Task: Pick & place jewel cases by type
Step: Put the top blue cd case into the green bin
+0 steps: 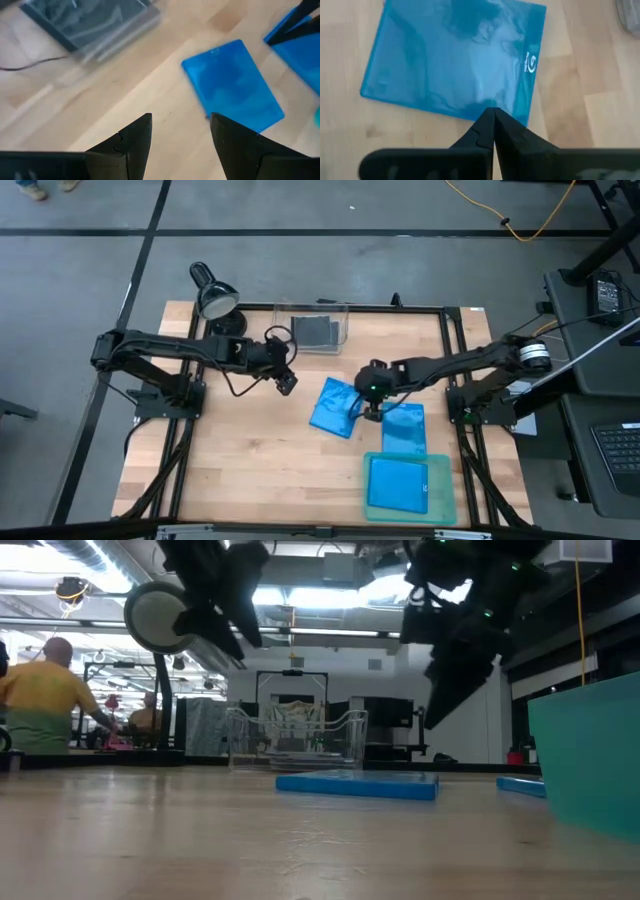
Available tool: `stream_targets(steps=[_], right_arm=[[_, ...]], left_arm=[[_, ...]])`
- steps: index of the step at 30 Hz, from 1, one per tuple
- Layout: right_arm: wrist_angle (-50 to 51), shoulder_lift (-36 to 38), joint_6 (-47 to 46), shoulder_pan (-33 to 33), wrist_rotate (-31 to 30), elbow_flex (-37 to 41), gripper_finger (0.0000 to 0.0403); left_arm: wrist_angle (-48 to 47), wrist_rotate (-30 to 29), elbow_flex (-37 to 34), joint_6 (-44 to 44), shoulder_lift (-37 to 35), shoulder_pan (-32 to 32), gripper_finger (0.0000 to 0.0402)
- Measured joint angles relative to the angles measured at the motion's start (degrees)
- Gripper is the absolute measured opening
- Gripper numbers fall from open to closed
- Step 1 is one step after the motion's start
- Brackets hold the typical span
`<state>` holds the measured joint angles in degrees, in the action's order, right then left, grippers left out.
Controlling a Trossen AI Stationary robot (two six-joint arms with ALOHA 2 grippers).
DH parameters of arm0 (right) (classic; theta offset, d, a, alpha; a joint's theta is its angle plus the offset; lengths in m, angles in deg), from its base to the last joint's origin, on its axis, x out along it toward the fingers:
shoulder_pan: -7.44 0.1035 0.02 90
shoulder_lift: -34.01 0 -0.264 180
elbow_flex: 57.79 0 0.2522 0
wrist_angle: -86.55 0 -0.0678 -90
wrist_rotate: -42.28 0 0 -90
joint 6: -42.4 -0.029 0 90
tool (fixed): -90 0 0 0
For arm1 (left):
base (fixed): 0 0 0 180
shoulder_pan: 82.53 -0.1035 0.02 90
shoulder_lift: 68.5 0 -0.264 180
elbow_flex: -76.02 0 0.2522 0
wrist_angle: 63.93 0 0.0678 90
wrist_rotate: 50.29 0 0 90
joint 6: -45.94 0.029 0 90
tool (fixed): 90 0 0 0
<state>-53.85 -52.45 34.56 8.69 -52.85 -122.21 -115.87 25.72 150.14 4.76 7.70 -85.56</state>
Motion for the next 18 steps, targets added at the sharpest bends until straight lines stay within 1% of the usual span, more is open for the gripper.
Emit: stream_targets(steps=[4,9,15,18], right_arm=[[-3.96,1.59,-5.4,0.07,0.32,3.53,0.0012],[-5.92,1.32,-8.22,0.07,0.8,4.18,0.0012],[-6.37,0.78,-8.56,0.09,0.75,4.2,0.0012],[-5.56,0.72,-10.38,0.17,0.75,4.2,0.0012]], left_arm=[[1.11,1.58,0.0,-0.1,2.21,0.05,0.0193],[0.65,2.13,-0.02,0.24,6.24,0.05,0.0193],[1.35,6.78,-0.02,-0.03,11.94,0.05,0.0193],[2.9,9.02,-0.02,-0.03,14.36,0.05,0.0193]])
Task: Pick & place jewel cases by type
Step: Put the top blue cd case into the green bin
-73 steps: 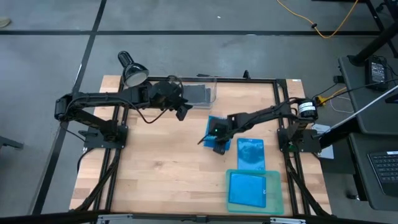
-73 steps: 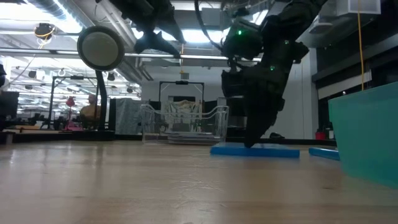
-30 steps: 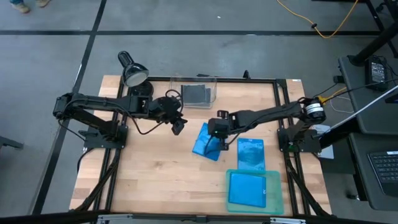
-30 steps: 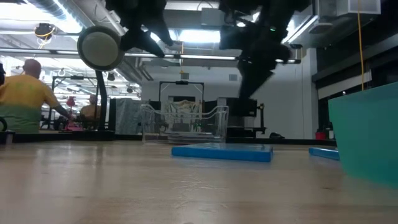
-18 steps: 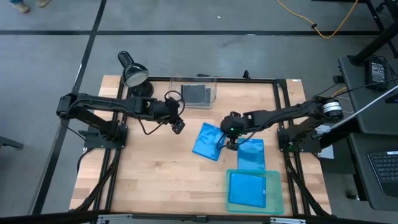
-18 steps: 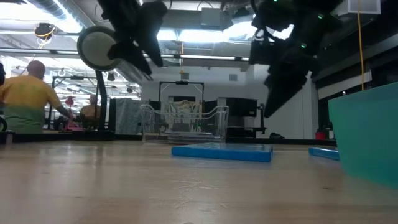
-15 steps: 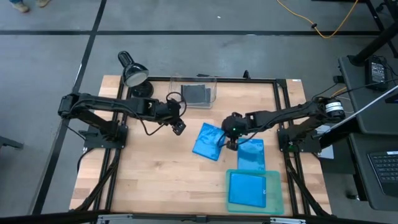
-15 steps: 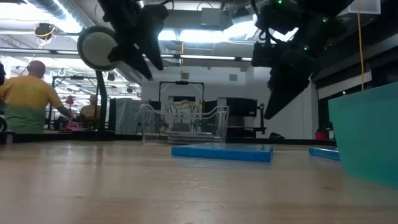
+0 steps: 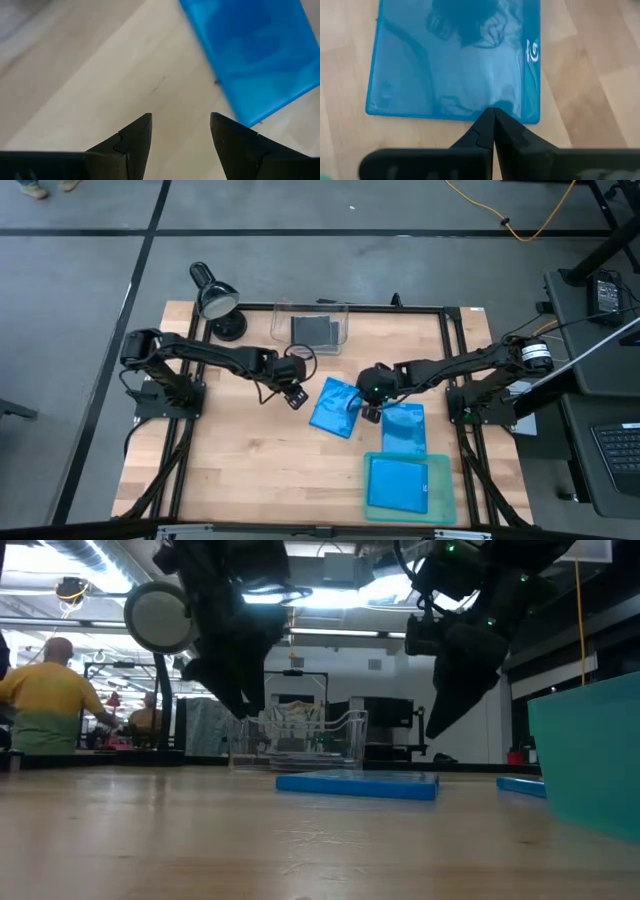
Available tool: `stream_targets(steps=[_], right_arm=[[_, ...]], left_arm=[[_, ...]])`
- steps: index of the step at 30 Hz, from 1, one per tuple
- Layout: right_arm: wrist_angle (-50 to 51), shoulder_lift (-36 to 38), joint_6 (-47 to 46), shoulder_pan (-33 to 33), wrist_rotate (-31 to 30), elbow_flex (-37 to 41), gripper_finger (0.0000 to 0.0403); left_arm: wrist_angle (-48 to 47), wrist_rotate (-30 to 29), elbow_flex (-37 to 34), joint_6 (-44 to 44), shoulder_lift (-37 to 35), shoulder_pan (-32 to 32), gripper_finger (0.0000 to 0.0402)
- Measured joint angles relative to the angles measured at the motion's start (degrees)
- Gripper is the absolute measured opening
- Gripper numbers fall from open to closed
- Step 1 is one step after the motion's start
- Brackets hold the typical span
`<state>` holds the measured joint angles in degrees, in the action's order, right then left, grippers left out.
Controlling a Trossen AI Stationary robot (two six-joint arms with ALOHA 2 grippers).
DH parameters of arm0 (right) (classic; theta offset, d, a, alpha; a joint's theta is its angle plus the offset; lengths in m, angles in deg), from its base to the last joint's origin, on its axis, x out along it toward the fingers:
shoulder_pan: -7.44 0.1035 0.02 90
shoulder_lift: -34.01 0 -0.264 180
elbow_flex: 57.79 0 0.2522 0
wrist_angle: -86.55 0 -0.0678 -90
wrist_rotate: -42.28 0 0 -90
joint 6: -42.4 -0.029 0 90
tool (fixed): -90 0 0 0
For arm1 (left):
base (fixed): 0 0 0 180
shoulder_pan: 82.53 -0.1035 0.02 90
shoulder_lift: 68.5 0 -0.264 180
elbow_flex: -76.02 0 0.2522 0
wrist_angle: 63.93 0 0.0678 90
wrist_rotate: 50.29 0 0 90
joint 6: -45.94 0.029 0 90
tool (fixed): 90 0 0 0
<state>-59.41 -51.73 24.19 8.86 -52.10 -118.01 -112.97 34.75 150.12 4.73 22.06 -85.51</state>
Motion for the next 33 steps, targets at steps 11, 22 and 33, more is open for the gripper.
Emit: stream_targets(steps=[11,22,33], right_arm=[[0.89,-8.05,-7.08,2.54,3.6,-0.02,0.0012],[-0.02,-10.66,-8.46,4.64,3.02,-0.15,0.0012],[-4.14,-10.97,-6.95,4.35,3.89,-0.07,0.0012]], left_arm=[[12.67,6.9,-0.02,0.98,6.69,0.67,0.0193],[15.03,7.16,-0.02,1.27,7.68,0.2,0.0193],[22.95,10.9,0.0,-1.9,14.15,-0.12,0.0193]])
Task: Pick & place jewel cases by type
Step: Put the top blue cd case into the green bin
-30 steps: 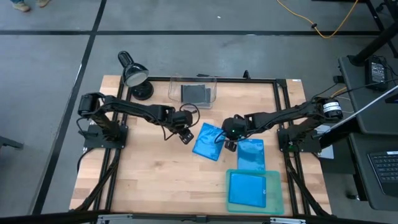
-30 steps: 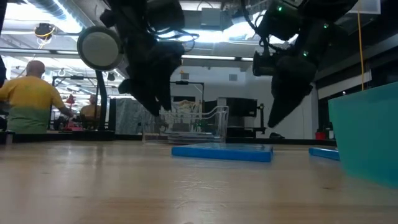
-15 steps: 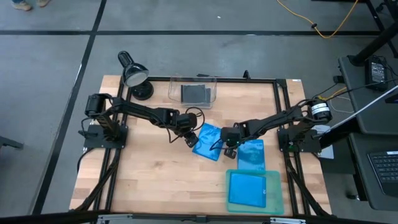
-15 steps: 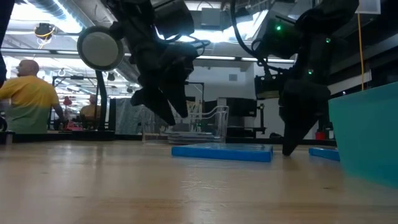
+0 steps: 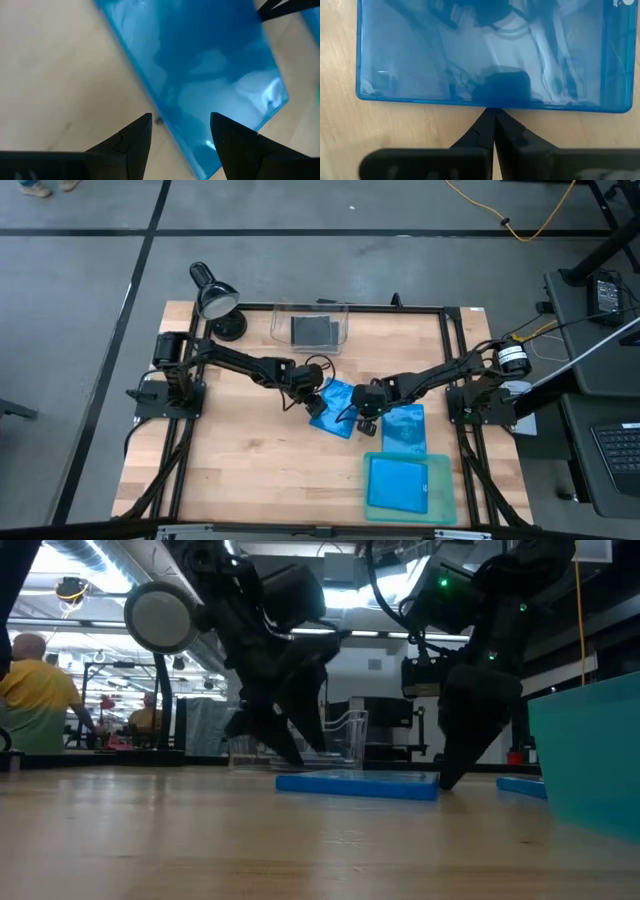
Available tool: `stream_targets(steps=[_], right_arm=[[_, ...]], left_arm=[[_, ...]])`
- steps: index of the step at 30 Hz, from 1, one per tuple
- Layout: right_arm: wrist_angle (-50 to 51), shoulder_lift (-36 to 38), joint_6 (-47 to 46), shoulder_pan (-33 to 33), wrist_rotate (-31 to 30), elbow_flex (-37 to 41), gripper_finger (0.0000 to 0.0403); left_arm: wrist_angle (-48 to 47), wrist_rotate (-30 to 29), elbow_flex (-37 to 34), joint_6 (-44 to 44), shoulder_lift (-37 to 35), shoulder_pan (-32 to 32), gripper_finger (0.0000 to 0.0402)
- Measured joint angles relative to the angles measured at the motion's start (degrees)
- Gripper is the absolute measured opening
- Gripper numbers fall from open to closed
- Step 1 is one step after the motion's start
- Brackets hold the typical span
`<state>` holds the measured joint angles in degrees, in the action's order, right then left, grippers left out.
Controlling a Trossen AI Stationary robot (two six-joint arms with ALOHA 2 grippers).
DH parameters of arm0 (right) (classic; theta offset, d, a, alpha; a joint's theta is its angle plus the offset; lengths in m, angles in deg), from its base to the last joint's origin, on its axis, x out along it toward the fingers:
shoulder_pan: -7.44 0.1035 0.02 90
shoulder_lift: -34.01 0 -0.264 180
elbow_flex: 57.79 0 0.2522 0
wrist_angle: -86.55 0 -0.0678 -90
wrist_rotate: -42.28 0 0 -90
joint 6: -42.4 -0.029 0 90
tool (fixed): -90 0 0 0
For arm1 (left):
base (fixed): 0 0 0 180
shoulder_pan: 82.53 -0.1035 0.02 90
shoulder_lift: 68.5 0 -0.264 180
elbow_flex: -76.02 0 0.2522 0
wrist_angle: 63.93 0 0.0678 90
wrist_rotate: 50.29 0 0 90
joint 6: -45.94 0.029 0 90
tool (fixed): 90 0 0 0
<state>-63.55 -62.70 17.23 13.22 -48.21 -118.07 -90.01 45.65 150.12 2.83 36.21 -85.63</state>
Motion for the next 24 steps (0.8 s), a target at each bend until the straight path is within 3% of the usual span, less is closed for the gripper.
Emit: stream_targets(steps=[24], right_arm=[[0.16,0.03,6.38,-2.35,3.2,0.03,0.0012]], left_arm=[[5.48,1.88,-0.07,-4.83,3.48,-0.07,0.0193]])
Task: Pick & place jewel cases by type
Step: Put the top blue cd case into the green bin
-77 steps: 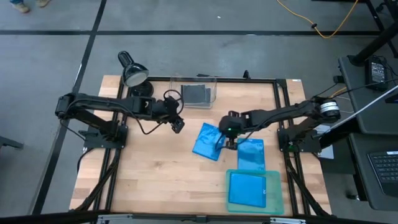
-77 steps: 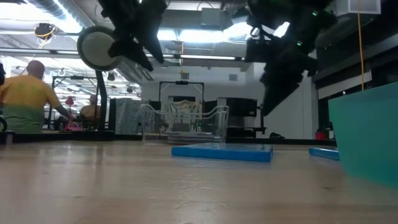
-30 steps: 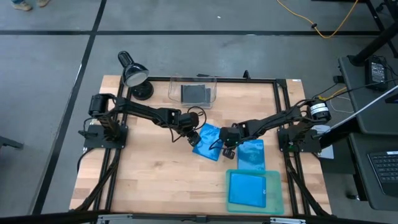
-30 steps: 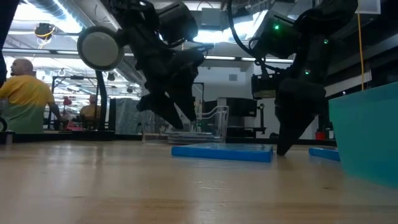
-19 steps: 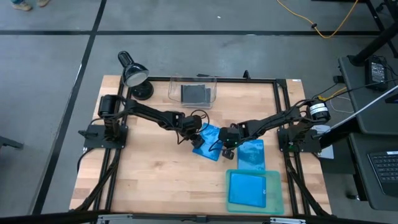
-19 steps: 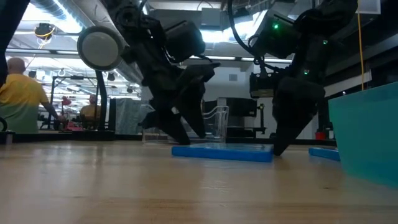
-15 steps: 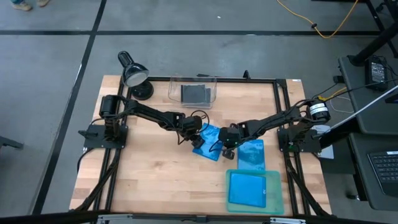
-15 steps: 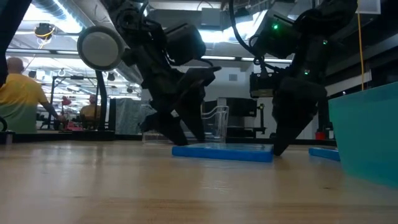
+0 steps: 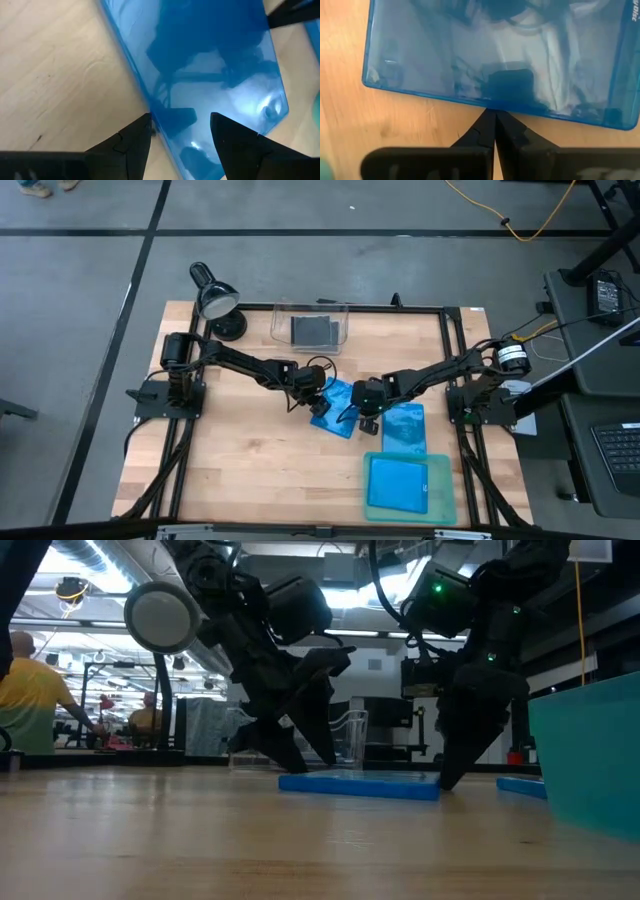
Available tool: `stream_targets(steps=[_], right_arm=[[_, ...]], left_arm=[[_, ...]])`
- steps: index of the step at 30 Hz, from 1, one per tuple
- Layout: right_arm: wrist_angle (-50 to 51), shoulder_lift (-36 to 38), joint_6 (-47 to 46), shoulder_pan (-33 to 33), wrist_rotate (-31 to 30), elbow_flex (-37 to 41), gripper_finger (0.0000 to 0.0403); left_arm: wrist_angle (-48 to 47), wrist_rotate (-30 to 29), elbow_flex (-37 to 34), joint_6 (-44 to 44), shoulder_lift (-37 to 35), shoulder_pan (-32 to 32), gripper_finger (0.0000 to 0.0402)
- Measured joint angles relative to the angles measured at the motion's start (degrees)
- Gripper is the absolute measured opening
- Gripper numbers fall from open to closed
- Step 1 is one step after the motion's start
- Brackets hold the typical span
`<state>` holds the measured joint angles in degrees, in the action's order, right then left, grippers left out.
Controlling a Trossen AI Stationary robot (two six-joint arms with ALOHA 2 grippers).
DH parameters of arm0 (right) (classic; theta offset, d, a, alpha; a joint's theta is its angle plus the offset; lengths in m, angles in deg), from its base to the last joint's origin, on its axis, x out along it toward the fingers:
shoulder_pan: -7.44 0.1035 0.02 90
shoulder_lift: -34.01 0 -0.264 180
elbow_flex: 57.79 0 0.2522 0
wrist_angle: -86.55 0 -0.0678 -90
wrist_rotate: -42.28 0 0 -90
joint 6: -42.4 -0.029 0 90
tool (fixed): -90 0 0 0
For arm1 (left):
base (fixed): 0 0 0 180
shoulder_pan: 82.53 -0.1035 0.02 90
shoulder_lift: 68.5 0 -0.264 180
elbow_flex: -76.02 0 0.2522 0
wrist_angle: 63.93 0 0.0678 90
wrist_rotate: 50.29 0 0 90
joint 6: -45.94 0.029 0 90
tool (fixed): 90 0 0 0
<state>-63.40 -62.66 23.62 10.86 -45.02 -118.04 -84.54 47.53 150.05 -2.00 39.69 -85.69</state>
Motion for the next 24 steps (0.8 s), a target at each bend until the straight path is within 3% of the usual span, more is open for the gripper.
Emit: stream_targets(steps=[6,24], right_arm=[[0.07,0.05,1.39,-2.05,3.24,0.13,0.0012],[-0.46,0.03,4.29,-2.11,2.18,0.15,0.0012]], left_arm=[[2.64,-0.1,-0.21,-2.57,0.56,-0.09,0.0194],[3.8,-0.2,0.2,-2.22,-1.63,-2.51,0.0194]])
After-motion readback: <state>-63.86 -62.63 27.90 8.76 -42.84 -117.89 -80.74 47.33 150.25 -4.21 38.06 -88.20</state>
